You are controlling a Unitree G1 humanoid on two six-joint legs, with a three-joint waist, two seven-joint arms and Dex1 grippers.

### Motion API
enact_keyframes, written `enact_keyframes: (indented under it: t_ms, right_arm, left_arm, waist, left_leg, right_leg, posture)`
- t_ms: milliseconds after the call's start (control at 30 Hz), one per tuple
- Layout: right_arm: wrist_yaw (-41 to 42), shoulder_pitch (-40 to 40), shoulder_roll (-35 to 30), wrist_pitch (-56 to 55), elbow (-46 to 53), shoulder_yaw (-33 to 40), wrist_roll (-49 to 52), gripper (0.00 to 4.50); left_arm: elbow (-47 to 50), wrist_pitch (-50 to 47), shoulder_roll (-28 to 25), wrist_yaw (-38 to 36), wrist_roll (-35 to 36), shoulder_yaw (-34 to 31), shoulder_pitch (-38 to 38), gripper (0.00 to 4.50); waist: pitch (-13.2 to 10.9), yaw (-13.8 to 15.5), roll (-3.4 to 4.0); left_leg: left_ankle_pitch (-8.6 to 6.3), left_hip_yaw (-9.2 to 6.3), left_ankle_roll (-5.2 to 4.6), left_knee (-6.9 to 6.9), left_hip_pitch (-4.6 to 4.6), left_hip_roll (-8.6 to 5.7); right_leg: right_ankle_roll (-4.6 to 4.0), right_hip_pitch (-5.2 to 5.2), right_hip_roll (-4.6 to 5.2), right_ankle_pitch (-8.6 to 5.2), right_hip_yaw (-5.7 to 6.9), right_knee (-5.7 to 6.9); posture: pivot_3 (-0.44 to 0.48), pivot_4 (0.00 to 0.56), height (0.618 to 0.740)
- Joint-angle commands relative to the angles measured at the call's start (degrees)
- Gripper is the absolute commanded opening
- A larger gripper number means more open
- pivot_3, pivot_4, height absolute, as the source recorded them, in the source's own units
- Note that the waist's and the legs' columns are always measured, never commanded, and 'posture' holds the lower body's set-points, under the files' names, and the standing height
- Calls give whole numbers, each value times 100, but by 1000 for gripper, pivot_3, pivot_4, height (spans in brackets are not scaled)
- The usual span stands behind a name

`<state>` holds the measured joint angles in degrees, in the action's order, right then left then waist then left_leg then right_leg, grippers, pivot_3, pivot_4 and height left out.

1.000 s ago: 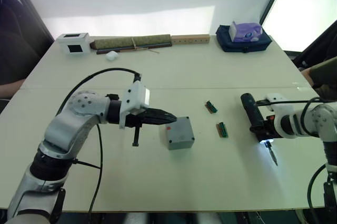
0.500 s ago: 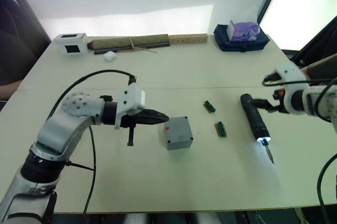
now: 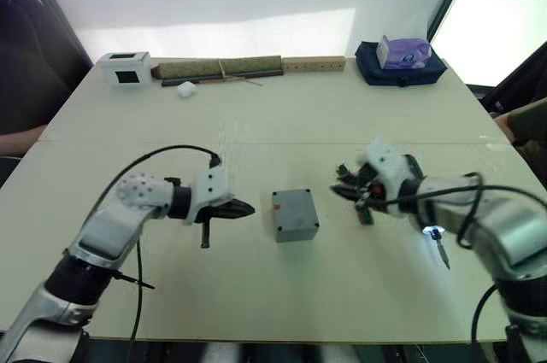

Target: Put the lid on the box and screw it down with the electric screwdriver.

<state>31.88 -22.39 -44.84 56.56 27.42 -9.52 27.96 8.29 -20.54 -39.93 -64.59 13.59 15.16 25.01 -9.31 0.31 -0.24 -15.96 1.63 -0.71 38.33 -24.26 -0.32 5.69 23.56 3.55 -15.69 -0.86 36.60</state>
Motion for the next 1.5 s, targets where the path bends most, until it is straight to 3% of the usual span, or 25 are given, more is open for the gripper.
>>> enact_keyframes:
  t_ms: [33,400,600,867,1000,1200,1500]
  right_arm:
    - [203,11,115,-361,-67,-167,-191,52]
    - [722,46,147,-506,-22,-633,-470,52]
    - [1075,226,-16,-242,455,-445,-163,52]
    - [1042,342,-264,-36,748,-169,-187,52]
    - [914,218,-375,-262,355,76,-455,52]
    - [755,-278,155,-628,-807,134,-660,52]
    - [952,-794,1032,-1173,-2021,-405,-1018,52]
  left_arm:
    - [-5,159,91,16,-91,13,163,0]
    - [-627,404,601,9,-394,313,509,0]
    - [-1464,778,1058,207,-714,414,874,0]
    - [-1964,1061,1049,312,-1011,305,1001,0]
    - [-1316,852,562,-310,-651,200,633,0]
    - [-255,335,101,-950,-135,265,154,0]
    - [14,18,412,-811,-189,495,218,0]
  waist:
    - [0,-1,0]
    - [0,6,0]
    - [-1,18,-2]
    - [-1,24,-2]
    - [-2,-19,-4]
    - [-2,-34,-10]
    - [-1,-44,-10]
  left_leg:
    - [0,0,0,1,0,0]
    - [0,0,-1,30,7,-1]
    - [-2,-2,-4,68,8,2]
    - [-3,-4,-5,72,8,3]
    - [-3,-4,-4,72,8,5]
    - [-3,-6,-4,71,8,10]
    - [-3,-4,-4,71,7,7]
  right_leg:
    - [0,0,0,0,0,1]
    - [-2,-1,-3,-2,3,39]
    - [0,-10,-5,-1,7,62]
    - [0,-10,1,-1,5,65]
    - [-1,-9,7,-1,0,64]
    - [-5,-10,12,0,0,64]
    - [-6,-9,10,1,0,64]
  posture:
    - [0,150,740]
    - [0,150,740]
    - [0,150,740]
    - [0,150,740]
    - [0,150,740]
    - [0,150,740]
    - [0,150,740]
